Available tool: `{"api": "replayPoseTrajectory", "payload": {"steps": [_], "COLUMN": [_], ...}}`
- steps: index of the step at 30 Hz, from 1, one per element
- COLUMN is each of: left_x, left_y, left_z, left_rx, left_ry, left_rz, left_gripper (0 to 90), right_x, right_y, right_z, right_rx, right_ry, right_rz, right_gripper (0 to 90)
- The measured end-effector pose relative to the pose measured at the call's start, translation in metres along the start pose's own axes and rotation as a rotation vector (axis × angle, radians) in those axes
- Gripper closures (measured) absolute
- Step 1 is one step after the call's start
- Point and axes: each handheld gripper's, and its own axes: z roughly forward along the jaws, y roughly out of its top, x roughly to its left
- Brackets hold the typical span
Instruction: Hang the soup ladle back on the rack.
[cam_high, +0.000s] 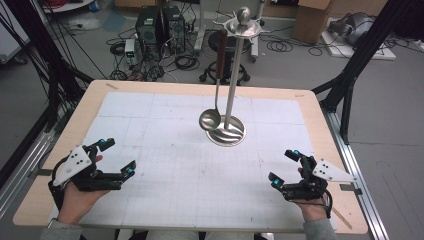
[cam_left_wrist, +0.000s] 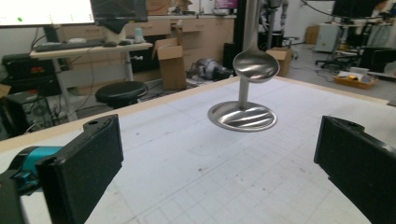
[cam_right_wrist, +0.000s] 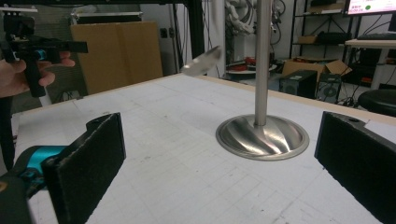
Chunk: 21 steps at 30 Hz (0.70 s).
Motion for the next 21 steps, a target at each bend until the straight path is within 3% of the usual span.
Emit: {"api": "replayPoseTrajectory", "payload": {"steps": [10,13,18,21], "left_x": [0.003,0.007,0.014,0.015], "left_y": [-0.013,-0.022,-0.036,-0.034], "left_z": [-0.026,-0.038,-0.058,-0.061], "left_rx": [-0.005,0.016,0.02,0.008], "left_ry": [0.078,0.093,0.137,0.181], "left_rz": [-0.013,-0.001,-0.064,-0.055], "left_gripper": [1.7,1.8,1.7,1.8], "right_x": [-0.006,-0.007,-0.01,-0.012], "right_y": [0.001,0.0,-0.002,-0.003], "right_z": [-0.01,-0.012,-0.013,-0.013], "right_rx": [-0.033,-0.044,-0.031,-0.021], "right_ry": [-0.032,-0.04,-0.057,-0.069], "right_rz": [0.008,0.024,0.02,0.014], "right_gripper": [0.6,0.6,0.7,0.7]}}
